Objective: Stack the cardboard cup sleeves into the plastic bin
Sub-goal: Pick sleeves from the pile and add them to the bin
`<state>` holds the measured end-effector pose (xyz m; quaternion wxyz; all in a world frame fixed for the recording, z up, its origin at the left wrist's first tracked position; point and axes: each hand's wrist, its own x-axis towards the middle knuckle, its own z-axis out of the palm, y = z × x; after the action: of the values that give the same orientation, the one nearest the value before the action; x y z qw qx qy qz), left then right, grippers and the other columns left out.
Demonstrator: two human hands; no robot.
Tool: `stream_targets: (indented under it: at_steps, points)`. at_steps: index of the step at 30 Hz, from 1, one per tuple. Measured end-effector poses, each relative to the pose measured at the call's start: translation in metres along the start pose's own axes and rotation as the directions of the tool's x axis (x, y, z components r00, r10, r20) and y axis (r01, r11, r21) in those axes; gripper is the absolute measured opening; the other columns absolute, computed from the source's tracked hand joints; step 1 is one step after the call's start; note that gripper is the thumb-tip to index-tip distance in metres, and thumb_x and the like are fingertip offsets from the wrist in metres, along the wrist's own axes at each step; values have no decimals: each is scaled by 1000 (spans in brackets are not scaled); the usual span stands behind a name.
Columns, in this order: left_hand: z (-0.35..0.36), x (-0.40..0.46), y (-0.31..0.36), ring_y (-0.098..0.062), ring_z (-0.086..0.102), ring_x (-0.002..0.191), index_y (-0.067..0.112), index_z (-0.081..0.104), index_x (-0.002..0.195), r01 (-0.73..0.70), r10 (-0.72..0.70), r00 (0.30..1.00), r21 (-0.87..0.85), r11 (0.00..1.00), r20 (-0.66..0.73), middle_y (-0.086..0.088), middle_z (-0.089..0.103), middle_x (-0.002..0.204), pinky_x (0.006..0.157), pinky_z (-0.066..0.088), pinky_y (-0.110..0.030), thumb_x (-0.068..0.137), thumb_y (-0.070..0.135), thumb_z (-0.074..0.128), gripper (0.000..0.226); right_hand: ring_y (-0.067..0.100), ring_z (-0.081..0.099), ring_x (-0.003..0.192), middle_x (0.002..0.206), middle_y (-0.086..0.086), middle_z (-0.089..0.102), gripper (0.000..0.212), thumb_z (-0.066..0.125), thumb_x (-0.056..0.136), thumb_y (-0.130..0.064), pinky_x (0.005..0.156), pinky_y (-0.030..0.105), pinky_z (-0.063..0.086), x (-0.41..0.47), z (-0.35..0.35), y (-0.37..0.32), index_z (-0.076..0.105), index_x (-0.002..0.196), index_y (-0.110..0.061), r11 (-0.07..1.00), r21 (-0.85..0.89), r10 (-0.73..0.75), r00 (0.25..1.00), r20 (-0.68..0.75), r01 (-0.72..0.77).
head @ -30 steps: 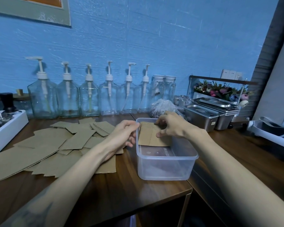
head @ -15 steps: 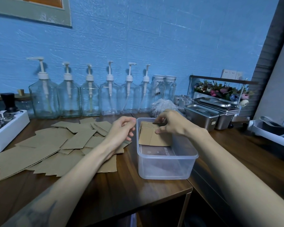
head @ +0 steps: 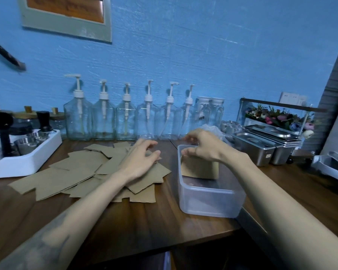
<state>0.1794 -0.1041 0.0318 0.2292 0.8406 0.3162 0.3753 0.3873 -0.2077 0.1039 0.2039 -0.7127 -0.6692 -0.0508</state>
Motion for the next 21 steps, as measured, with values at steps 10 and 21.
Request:
stream_targets:
  at_steps: [10, 21]
  points:
    - [-95, -36, -48, -20, 45, 129, 25, 51, 135, 56, -76, 996, 331, 942, 48, 2, 46, 137, 108, 37, -43, 95, 46, 53, 45, 24, 56, 119, 130, 9, 60, 54, 73, 86, -40, 96, 31, 45, 33, 39, -108, 58, 132, -14, 988, 75, -143, 985, 98, 136]
    - [-129, -71, -106, -19, 42, 132, 23, 48, 140, 142, -209, 975, 511, 848, 76, 2, 44, 142, 107, 36, -41, 96, 56, 44, 55, 30, 45, 128, 140, 8, 45, 64, 53, 88, -67, 102, 43, 40, 33, 129, -136, 53, 132, -22, 998, -27, -47, 986, 162, 52]
